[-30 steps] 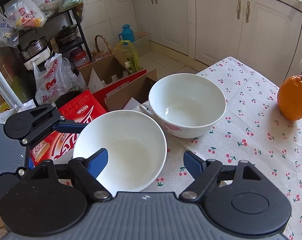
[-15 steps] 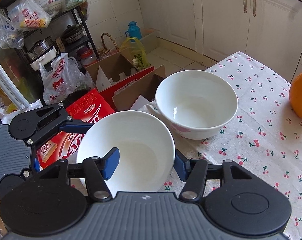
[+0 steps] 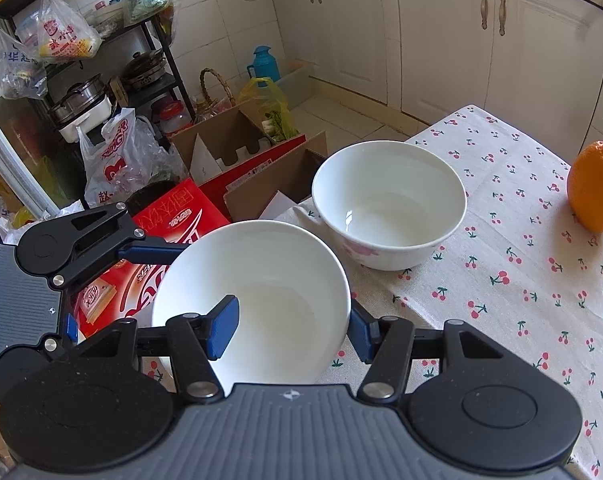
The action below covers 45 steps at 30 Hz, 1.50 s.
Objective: Organize plates and bowls
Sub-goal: 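Lift the held bowl with the right gripper and carry it over the placed bowl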
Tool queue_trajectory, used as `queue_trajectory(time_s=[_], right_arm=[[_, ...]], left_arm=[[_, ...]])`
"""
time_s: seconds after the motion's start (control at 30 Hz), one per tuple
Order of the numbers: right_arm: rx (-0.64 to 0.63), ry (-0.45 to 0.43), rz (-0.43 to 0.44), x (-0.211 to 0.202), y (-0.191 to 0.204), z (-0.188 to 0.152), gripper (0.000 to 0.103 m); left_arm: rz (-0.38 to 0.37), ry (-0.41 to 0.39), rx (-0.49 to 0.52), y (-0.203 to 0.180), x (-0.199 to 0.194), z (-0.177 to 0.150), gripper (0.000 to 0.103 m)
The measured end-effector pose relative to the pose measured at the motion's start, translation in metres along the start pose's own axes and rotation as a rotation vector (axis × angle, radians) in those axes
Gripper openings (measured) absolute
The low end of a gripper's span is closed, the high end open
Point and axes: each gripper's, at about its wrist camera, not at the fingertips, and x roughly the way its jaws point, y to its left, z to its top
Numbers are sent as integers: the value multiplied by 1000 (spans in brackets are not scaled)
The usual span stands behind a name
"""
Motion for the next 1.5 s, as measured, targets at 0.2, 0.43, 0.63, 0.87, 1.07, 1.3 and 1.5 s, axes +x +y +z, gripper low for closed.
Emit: queue_trajectory(time_s=[0.2,0.43,0.63,0.87,1.07,1.3,1.5], right_arm=[[-7,-22,6,-21,5,-10,63],[-8,-58,9,-50,14,-26,63],[-7,-96,3,-77,20,-42,64],[2,-127,-15,-103,20,-61,64],[19,-144,-48,-121,17,-79,64],[49,-163,-86,-141,10,-100,64],[63,-159,-115,-151,5,-115,64]], left_arm=[[-5,-4,5,-12,-14,5,92],[-16,-8,-5,-31,-33,9,92],[-29,-21,0,-51,-47,16,92],[-54,-36,23,-72,-54,21,92],[-91,-43,46,-91,-55,26,92],[-135,-48,60,-109,-48,29,92],[-168,-39,60,-123,-43,29,92]])
